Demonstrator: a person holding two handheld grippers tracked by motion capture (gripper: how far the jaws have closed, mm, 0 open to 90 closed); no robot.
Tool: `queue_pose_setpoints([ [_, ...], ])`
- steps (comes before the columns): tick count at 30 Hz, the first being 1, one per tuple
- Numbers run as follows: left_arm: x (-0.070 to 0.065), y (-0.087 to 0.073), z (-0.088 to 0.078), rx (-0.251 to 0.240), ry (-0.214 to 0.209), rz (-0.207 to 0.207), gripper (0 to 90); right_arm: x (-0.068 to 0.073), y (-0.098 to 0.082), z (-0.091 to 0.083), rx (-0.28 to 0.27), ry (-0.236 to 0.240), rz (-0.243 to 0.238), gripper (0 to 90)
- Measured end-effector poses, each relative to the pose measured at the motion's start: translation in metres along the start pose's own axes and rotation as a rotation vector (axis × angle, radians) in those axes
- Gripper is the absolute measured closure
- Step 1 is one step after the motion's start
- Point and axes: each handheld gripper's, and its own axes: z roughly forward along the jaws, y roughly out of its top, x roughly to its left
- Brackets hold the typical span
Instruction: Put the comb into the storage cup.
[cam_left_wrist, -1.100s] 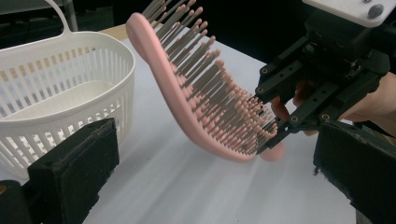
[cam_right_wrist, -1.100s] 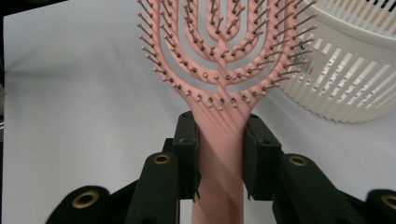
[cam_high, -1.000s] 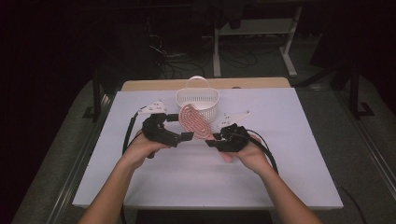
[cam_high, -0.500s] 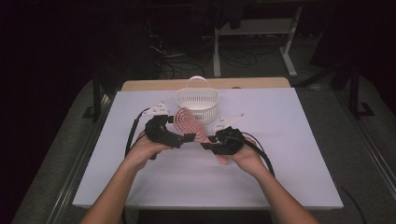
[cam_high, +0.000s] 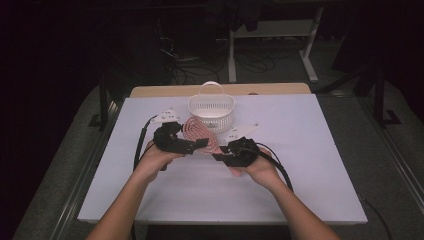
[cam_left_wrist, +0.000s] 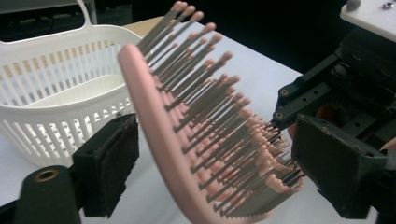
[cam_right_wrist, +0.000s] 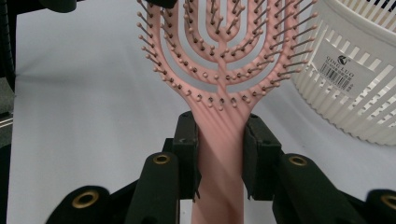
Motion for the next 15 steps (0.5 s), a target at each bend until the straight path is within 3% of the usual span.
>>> queue_pose_setpoints([
  [15,0.0065,0.0004,-0.0047,-0.011,-0.013,-0.056,37.8,0.0022,-0.0011,0.0054,0.008,-0.021,-0.009,68.8],
])
